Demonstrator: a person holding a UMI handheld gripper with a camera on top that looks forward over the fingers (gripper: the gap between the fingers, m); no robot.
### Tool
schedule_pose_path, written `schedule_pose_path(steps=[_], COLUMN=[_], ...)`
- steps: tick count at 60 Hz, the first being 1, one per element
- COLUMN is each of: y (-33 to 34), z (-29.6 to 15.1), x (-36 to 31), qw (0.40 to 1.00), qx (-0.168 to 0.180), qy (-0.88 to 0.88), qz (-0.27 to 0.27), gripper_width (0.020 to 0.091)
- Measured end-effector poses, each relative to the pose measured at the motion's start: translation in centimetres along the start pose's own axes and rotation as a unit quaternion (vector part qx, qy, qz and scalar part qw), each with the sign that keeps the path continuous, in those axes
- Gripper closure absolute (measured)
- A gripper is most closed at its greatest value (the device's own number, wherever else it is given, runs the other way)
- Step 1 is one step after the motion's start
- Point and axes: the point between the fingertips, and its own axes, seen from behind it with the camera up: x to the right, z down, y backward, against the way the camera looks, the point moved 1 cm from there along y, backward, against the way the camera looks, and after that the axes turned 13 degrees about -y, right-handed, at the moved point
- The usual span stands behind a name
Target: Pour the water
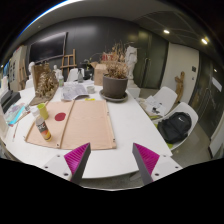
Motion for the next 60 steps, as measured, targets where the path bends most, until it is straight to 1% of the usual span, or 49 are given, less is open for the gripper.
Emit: schedule_pose_path(steps=[11,22,29,32,36,44,54,60], y=[-0.2,-0.3,-0.5,-0.7,-1.5,-5.0,-11.1,-14.2], z=[1.9,5.2,7.4,7.6,7.5,7.3,7.3,7.7], x=[-4.7,-12.3,-18.3,-20.9,-24.1,-29.2,-32.7,-33.9], qw=[0.999,0.995,0.992,0.990,0.989,0.987,0.988,0.989], qx=[-0.015,-0.023,-0.027,-0.018,0.003,0.035,0.060,0.060], qy=[0.017,0.037,0.044,0.042,0.033,0.014,0.006,-0.005], qz=[-0.044,-0.085,-0.118,-0.130,-0.143,-0.156,-0.144,-0.138], gripper_width=[0.0247,0.0245,0.0247,0.0246,0.0244,0.0247,0.0244,0.0255])
